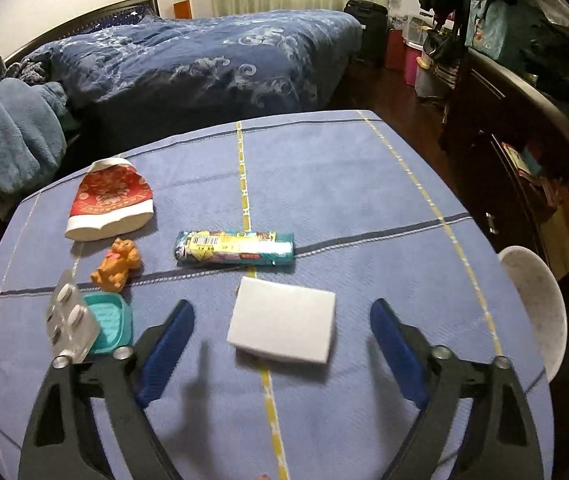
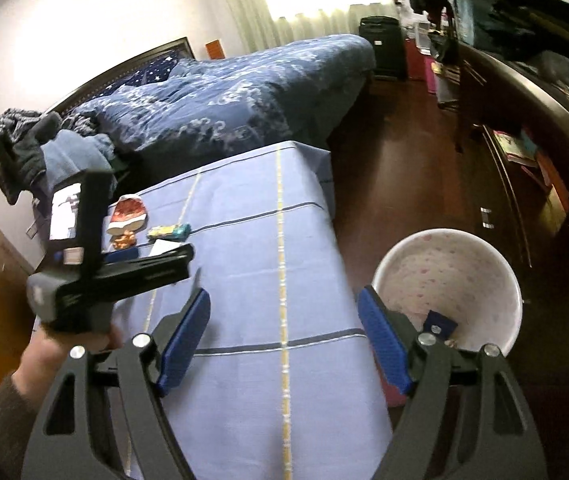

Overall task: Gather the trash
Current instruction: 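Move both open tools back over the table, then grasp the white card with the left tool while the right tool grasps the colourful candy tube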

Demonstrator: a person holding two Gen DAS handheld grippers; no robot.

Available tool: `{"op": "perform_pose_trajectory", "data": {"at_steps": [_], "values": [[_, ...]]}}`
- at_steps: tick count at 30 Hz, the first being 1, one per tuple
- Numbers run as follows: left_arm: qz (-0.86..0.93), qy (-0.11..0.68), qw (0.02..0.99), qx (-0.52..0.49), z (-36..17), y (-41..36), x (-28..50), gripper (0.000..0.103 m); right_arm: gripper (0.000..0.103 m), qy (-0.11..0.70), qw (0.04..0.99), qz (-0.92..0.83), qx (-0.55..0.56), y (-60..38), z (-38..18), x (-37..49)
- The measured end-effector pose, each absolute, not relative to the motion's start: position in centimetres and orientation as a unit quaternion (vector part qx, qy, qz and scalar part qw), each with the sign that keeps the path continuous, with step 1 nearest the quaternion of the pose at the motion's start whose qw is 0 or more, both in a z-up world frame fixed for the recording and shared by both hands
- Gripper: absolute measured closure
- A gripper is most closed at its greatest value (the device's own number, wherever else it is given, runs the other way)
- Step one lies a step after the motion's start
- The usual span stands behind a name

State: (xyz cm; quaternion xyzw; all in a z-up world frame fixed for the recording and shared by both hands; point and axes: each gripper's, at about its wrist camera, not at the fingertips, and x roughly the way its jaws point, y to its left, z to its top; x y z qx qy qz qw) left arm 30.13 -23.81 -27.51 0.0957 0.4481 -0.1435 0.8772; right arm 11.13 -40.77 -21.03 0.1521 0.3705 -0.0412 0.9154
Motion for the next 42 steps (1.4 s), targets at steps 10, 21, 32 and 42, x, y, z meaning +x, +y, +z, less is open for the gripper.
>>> {"op": "perform_pose_trajectory", "data": {"at_steps": [10, 21, 32, 42], "values": [[-0.159, 0.448, 0.876, 0.082, -28.3, -23.2, 30.8, 0.051, 0.026, 0.38, 0.913, -0.025, 0.145, -39.1, -21.0, 13.0], [-0.086, 0.412, 0.906, 0.051, -24.8, -13.6, 27.4, 0.051, 0.026, 0.407, 0.905, 0.025, 0.119, -32.9, -23.2, 21.6], [-0.036, 0.418, 0.908, 0.013, -24.1, -5.4, 26.9, 0.05, 0.026, 0.465, 0.883, 0.016, 0.065, -26.3, -27.3, 32.2], [-0.041, 0.41, 0.911, -0.004, -23.4, -3.5, 26.7, 0.05, 0.011, 0.468, 0.879, -0.045, 0.082, -22.7, -28.6, 35.6]]}}
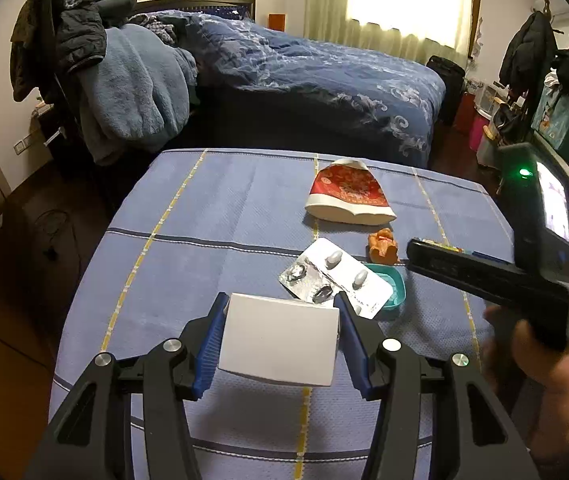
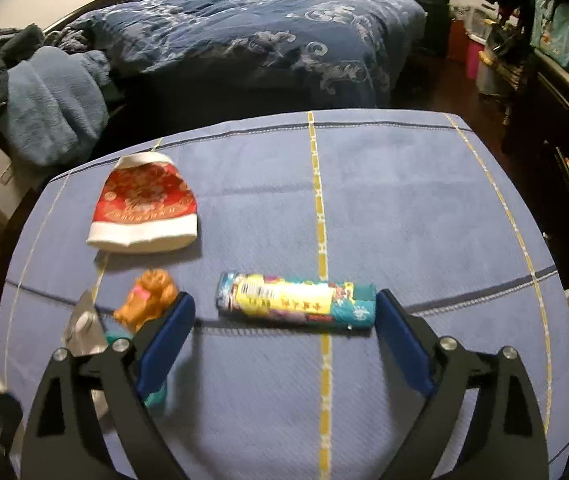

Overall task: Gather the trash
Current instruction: 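Grasp the white card with the left tool while the right tool grasps the colourful candy tube, then carry both items over the wastebasket and open both tools to drop them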

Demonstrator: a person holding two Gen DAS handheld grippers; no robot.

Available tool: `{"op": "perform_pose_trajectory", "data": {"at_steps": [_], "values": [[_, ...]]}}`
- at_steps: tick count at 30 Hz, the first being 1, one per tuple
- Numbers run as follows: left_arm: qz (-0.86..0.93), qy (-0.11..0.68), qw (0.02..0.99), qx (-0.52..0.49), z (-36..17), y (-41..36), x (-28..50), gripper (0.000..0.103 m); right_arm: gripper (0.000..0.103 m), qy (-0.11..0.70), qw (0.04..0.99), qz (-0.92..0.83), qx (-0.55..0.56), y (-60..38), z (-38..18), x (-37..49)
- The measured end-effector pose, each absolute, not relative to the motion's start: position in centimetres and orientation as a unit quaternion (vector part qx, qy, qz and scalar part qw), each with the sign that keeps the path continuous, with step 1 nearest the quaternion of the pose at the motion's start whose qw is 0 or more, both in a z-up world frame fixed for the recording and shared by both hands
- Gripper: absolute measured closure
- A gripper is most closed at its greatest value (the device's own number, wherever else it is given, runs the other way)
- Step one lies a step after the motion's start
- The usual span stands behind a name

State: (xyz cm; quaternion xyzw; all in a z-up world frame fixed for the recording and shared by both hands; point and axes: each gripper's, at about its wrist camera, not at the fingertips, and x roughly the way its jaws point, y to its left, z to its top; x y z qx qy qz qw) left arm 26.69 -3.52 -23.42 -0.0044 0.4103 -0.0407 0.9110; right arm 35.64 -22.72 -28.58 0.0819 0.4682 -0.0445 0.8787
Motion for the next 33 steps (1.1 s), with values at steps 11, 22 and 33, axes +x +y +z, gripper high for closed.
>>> {"op": "perform_pose_trajectory", "data": {"at_steps": [11, 22, 33], "values": [[-0.044, 0.406, 0.913, -0.008, -23.0, -3.2, 26.3, 0.05, 0.022, 0.464, 0.879, -0.077, 0.07, -23.0, -28.7, 35.4], [-0.056, 0.402, 0.914, 0.001, -22.2, -5.4, 25.3, 0.05, 0.022, 0.463, 0.877, -0.081, 0.102, -26.9, -27.9, 30.0], [-0.088, 0.394, 0.915, 0.022, -21.0, -10.2, 23.8, 0.05, 0.022, 0.446, 0.879, -0.096, 0.137, -32.2, -25.9, 22.0]]}}
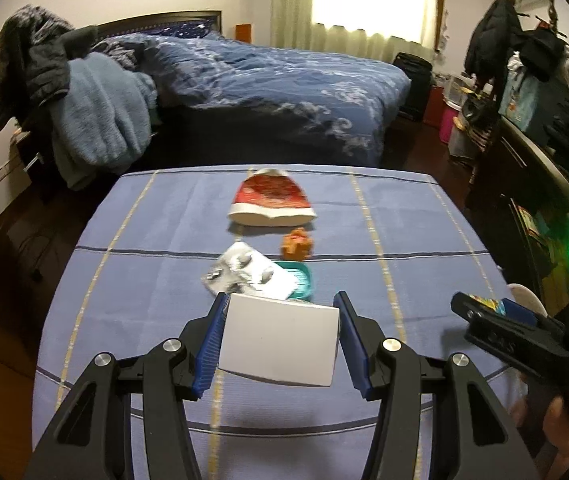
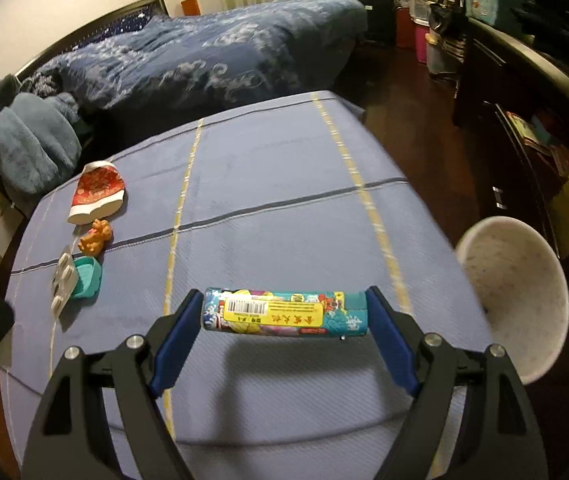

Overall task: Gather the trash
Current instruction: 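Carry both items over the wastebasket and open both tools to drop them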

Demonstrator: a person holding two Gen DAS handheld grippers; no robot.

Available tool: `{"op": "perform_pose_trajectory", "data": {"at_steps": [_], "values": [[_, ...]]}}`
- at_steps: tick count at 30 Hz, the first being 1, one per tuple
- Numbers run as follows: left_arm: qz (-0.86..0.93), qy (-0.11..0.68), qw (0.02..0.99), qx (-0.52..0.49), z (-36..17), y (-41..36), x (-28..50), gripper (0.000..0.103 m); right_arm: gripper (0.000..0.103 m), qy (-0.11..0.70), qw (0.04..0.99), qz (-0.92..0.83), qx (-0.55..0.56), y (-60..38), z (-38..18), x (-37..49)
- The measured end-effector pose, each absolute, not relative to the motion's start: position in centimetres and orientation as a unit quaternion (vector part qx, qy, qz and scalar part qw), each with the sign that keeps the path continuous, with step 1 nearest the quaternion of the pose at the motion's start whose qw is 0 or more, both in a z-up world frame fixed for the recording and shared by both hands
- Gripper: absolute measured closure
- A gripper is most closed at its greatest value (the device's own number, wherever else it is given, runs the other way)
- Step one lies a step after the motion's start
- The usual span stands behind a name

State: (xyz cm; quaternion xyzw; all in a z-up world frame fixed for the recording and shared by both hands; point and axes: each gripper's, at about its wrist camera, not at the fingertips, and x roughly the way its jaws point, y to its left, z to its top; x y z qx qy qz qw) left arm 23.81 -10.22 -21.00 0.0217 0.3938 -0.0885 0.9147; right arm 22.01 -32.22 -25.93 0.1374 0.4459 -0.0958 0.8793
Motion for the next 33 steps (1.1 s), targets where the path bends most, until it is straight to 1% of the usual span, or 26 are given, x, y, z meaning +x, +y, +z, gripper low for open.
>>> {"op": "perform_pose_trajectory", "data": {"at_steps": [9, 18, 27, 33], "values": [[-0.145, 0.386, 0.91, 0.042, -20.2, -16.9, 22.7, 0.05, 0.022, 0.417, 0.886, -0.119, 0.165, -37.1, -23.7, 15.8], [-0.23, 0.374, 0.895, 0.074, -19.7, -26.5, 21.6, 0.05, 0.022, 0.391, 0.879, -0.187, 0.196, -45.2, -22.5, 10.2], [-0.296, 0.36, 0.878, 0.108, -19.3, -35.1, 21.0, 0.05, 0.022, 0.375, 0.871, -0.24, 0.21, -51.6, -23.0, 6.5], [-0.344, 0.378, 0.852, 0.111, -20.6, -40.8, 21.8, 0.05, 0.022, 0.378, 0.863, -0.251, 0.222, -55.7, -24.8, 6.4]]}}
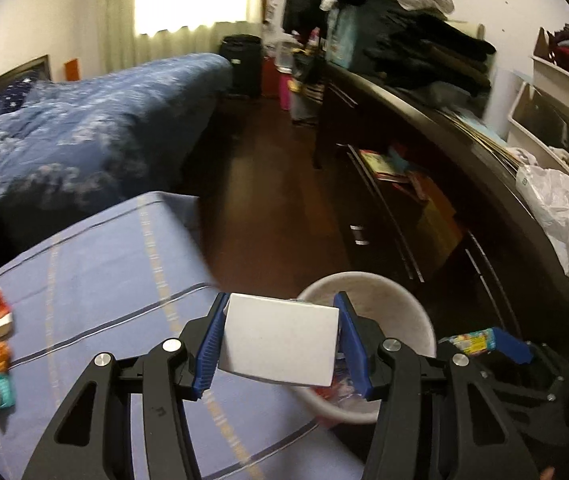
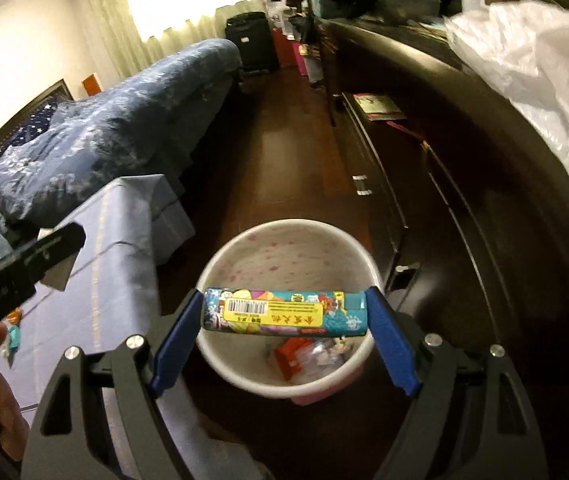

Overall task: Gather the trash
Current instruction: 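Carry both items over the wastebasket and open both tools to drop them, then move both open tools back over the table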

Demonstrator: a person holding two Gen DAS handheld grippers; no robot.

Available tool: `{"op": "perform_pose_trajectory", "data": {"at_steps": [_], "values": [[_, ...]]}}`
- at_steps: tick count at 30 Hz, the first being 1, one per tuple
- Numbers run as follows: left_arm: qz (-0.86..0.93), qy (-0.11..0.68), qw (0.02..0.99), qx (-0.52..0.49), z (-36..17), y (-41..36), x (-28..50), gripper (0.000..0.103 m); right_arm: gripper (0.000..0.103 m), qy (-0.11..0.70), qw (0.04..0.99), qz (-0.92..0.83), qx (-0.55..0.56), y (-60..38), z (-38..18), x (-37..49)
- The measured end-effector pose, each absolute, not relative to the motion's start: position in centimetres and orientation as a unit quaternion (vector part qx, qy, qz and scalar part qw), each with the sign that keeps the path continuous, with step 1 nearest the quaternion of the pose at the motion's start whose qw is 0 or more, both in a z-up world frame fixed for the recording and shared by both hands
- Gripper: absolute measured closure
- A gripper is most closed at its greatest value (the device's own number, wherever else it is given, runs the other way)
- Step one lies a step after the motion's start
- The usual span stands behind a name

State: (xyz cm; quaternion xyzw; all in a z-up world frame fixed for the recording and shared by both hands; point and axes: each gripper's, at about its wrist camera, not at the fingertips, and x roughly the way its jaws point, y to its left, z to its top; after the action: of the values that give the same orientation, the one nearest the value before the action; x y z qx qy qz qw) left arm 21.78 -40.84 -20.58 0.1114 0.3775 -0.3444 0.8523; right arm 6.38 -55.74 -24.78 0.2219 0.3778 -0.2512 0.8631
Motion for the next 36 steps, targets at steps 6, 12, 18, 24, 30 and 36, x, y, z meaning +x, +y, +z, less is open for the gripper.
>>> {"op": "perform_pose_trajectory", "data": {"at_steps": [6, 12, 18, 24, 30, 36], "values": [[-0.366, 0.386, 0.838, 0.124, -22.3, -45.8, 23.0, 0.05, 0.022, 0.394, 0.858, -0.241, 0.225, -58.2, -27.7, 7.8], [-0.365, 0.401, 0.83, 0.127, -23.6, -48.1, 23.9, 0.031, 0.02, 0.395, 0.863, -0.241, 0.204, -58.4, -29.2, 9.0], [-0.361, 0.39, 0.84, 0.112, -22.7, -47.9, 24.2, 0.016, 0.014, 0.393, 0.866, -0.244, 0.187, -58.1, -29.7, 9.5], [-0.348, 0.382, 0.85, 0.105, -21.9, -45.8, 24.3, 0.016, 0.014, 0.394, 0.867, -0.24, 0.187, -57.4, -29.0, 9.4], [-0.29, 0.377, 0.874, 0.104, -21.1, -39.7, 24.4, 0.015, 0.014, 0.397, 0.873, -0.224, 0.174, -54.2, -26.7, 9.2], [-0.198, 0.377, 0.899, 0.098, -21.4, -30.3, 24.9, 0.01, 0.011, 0.395, 0.89, -0.168, 0.154, -48.3, -24.3, 9.8]]}}
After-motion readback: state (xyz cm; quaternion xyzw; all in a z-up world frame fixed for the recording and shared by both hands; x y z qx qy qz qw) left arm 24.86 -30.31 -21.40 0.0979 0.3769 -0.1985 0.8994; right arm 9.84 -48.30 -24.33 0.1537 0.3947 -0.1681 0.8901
